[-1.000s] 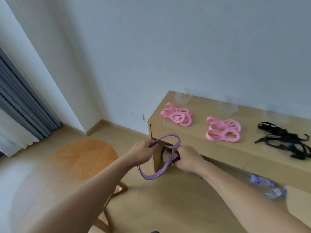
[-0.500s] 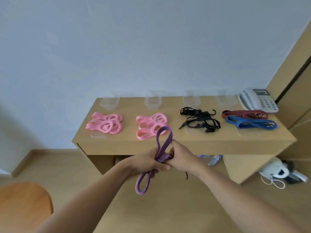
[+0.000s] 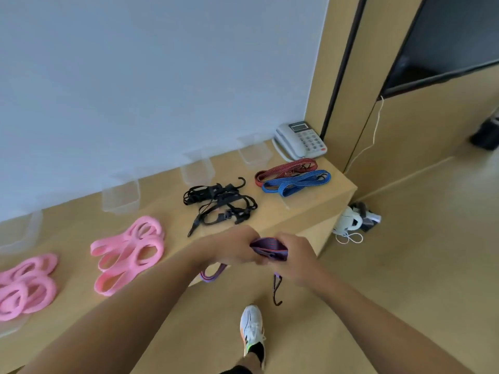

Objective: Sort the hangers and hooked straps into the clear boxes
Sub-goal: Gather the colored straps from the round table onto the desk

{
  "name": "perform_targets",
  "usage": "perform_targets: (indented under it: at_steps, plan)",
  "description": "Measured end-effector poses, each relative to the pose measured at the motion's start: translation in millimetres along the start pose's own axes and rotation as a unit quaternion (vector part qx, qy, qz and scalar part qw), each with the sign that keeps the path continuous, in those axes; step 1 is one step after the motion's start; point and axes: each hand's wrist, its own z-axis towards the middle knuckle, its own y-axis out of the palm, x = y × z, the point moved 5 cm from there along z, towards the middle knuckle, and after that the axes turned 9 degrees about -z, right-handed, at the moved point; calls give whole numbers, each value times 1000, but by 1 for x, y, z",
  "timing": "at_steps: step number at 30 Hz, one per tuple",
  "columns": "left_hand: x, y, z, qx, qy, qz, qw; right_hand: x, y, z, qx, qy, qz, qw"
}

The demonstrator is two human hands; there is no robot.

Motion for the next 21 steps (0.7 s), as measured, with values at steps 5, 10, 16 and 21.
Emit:
perform_targets:
  at_steps: [5, 10, 16, 21]
  plan:
    - [17, -45, 89, 34, 68, -21, 997, 59, -34, 53, -35, 85, 56, 994]
    - [1, -84, 162, 76, 98, -33, 992, 101, -77, 135, -64, 94, -92, 989]
    - [-28, -125, 194, 252, 39, -143, 956, 110, -121, 211, -53, 15, -225, 973]
    - [-29, -140, 187, 366, 4, -167, 916, 119, -129, 261, -60, -36, -308, 949]
